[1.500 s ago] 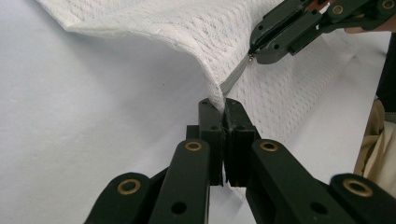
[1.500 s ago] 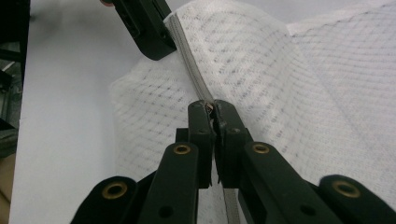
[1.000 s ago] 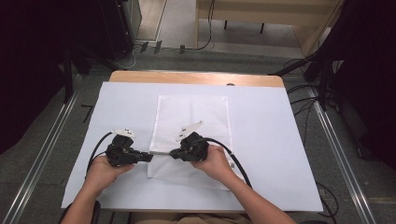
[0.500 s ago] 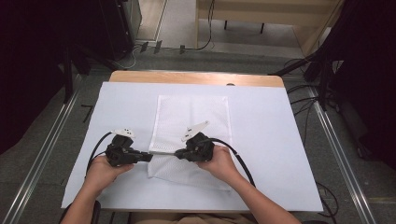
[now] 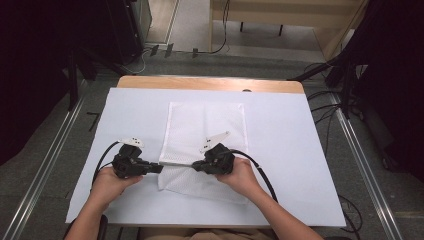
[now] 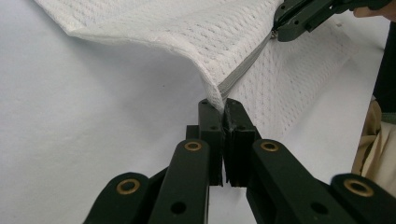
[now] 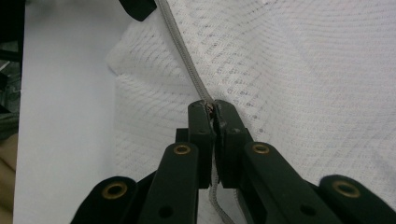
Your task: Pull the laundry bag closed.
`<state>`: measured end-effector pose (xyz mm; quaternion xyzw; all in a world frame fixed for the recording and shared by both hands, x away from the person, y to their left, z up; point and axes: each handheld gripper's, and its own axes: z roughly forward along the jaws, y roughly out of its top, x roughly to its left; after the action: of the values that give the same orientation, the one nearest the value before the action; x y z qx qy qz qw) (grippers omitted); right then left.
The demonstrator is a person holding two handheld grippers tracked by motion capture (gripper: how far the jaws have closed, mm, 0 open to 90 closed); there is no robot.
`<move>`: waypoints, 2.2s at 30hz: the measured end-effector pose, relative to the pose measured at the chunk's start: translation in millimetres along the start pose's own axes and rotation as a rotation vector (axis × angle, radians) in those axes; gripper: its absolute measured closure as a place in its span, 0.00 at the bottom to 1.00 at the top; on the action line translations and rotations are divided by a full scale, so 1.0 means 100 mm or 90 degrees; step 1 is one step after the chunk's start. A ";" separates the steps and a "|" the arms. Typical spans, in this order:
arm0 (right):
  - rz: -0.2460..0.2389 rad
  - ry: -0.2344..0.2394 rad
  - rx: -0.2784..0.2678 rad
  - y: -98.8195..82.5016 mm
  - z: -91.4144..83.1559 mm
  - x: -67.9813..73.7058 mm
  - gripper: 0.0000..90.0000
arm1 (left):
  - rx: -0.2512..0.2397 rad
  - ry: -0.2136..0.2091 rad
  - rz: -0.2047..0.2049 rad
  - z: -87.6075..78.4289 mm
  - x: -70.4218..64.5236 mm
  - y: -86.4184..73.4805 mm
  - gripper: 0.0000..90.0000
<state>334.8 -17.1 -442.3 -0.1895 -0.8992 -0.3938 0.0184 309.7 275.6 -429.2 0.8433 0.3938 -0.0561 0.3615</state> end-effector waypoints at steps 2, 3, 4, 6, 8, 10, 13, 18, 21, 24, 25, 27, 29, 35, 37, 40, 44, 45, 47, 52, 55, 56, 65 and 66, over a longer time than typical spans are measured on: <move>-0.005 -0.003 0.002 0.00 0.00 0.00 0.98 | -0.002 0.006 -0.002 0.00 0.00 -0.01 0.98; -0.002 -0.006 0.005 -0.01 -0.01 0.01 0.98 | -0.002 0.007 0.000 -0.01 0.00 -0.01 0.98; -0.002 -0.008 0.006 -0.02 -0.01 0.00 0.98 | -0.002 0.007 0.000 -0.01 0.00 -0.01 0.98; 0.004 -0.006 0.000 -0.04 -0.04 -0.01 0.98 | -0.005 0.006 0.001 -0.01 0.00 0.00 0.98; 0.002 -0.006 0.001 -0.04 -0.04 -0.01 0.98 | -0.004 0.006 0.005 -0.01 0.00 0.00 0.98; -0.002 -0.005 -0.001 -0.04 -0.05 -0.01 0.98 | -0.005 0.005 0.004 -0.01 -0.01 0.00 0.98; -0.009 -0.009 0.002 -0.05 -0.06 -0.01 0.98 | -0.003 0.007 0.000 -0.02 0.00 -0.01 0.98; 0.002 -0.011 0.005 -0.08 -0.10 -0.03 0.98 | -0.006 0.006 0.002 -0.02 0.00 -0.01 0.98; 0.000 -0.012 0.004 -0.08 -0.11 -0.03 0.98 | -0.007 0.006 0.004 -0.02 0.00 -0.01 0.98; -0.003 -0.015 0.009 -0.10 -0.13 -0.04 0.98 | -0.011 0.008 0.009 -0.04 0.00 -0.01 0.98; -0.005 -0.017 0.009 -0.11 -0.13 -0.04 0.98 | -0.014 0.009 0.005 -0.04 0.00 -0.02 0.98; 0.001 -0.020 0.013 -0.13 -0.16 -0.06 0.98 | -0.011 0.010 0.003 -0.04 0.01 -0.02 0.98; 0.003 -0.021 0.012 -0.15 -0.18 -0.07 0.98 | -0.011 0.010 0.001 -0.04 0.01 -0.02 0.98; 0.008 -0.026 0.008 -0.17 -0.24 -0.10 0.98 | -0.010 0.012 0.003 -0.04 0.01 -0.02 0.98; 0.010 -0.029 0.012 -0.19 -0.23 -0.10 0.98 | -0.012 0.011 0.003 -0.06 0.01 -0.02 0.98; 0.012 -0.025 0.013 -0.20 -0.23 -0.11 0.98 | -0.018 0.012 0.000 -0.08 0.02 -0.03 0.98; 0.009 -0.027 0.016 -0.22 -0.25 -0.11 0.98 | -0.011 0.012 0.000 -0.06 0.02 -0.03 0.98; 0.009 -0.028 0.018 -0.23 -0.26 -0.11 0.98 | -0.012 0.011 0.000 -0.07 0.02 -0.03 0.98; 0.011 -0.026 0.017 -0.24 -0.27 -0.11 0.98 | -0.011 0.014 0.002 -0.07 0.02 -0.03 0.98; 0.014 -0.030 0.017 -0.26 -0.29 -0.11 0.98 | -0.017 0.012 -0.001 -0.08 0.02 -0.03 0.98; 0.011 -0.028 0.015 -0.26 -0.29 -0.11 0.98 | -0.016 0.015 0.000 -0.08 0.02 -0.03 0.98; 0.011 -0.032 0.020 -0.26 -0.30 -0.11 0.98 | -0.016 0.015 -0.002 -0.08 0.03 -0.03 0.98; 0.019 -0.037 0.022 -0.30 -0.35 -0.13 0.98 | -0.018 0.019 -0.006 -0.09 0.04 -0.04 0.98; 0.020 -0.035 0.023 -0.32 -0.36 -0.13 0.98 | -0.019 0.021 -0.007 -0.09 0.05 -0.04 0.98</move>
<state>331.8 -66.7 -442.2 -0.2138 -0.9032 -0.3721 0.0035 308.2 286.4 -426.4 0.8366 0.4048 -0.0384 0.3671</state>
